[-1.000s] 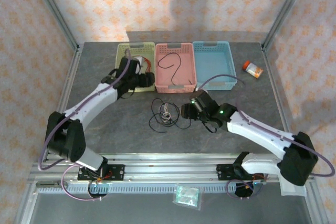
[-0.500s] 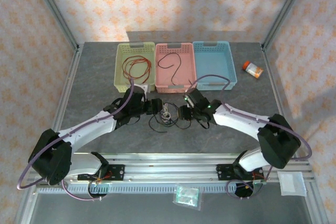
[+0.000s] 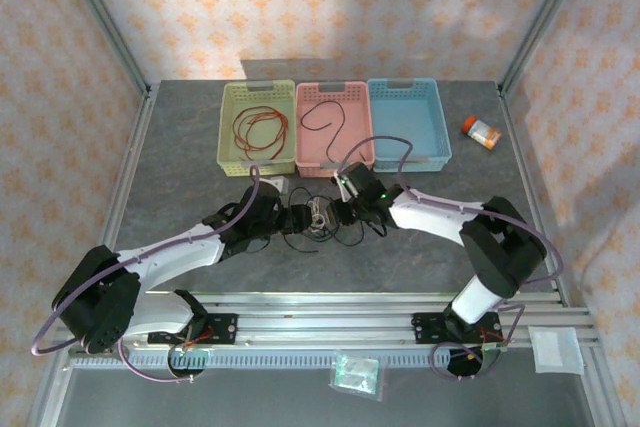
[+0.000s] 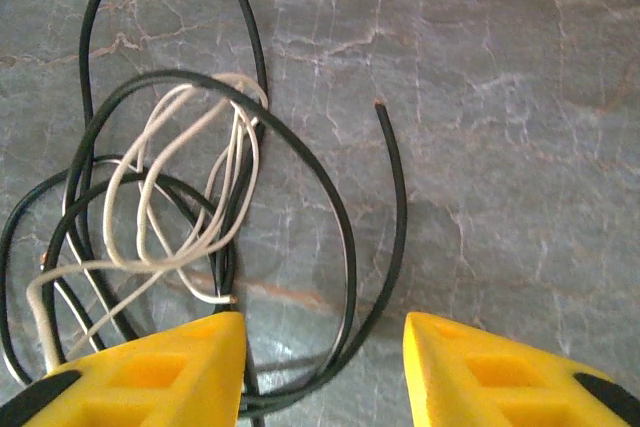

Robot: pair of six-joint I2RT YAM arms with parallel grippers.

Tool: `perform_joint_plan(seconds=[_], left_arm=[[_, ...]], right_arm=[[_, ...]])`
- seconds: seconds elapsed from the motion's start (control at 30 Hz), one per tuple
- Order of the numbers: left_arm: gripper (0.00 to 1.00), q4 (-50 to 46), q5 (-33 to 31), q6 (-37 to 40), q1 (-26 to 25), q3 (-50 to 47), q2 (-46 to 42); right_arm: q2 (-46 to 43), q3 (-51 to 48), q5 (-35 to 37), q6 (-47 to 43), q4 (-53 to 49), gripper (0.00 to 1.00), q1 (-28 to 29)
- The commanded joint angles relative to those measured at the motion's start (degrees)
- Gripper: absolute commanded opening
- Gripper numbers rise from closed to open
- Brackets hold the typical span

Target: Untangle the cables

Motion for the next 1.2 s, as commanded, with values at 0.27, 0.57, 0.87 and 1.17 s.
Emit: perform_joint_plan(seconds=[0.27, 0.57, 0.87, 1.17], left_arm=[[0.69, 3.5, -2.1, -1.9, -0.5, -1.7, -0.2], [0.69, 3.7, -2.2, -2.3, -0.5, -1.7, 0.1], [0.69, 4.6, -3.5, -2.7, -0.5, -1.4, 1.3], [0.8, 4.5, -5.0, -3.3, -0.5, 0.0, 4.3]], right_arm=[[6.3, 6.3, 3.8, -5.7, 0.4, 0.42, -0.3], [8.9, 8.8, 3.6, -6.0, 0.0, 0.33, -0.3], [6.0, 7.1, 3.8, -4.7, 0.4, 0.19, -0.3], [-0.1, 5.1, 3.4, -2.8, -0.1, 0.07, -0.3]])
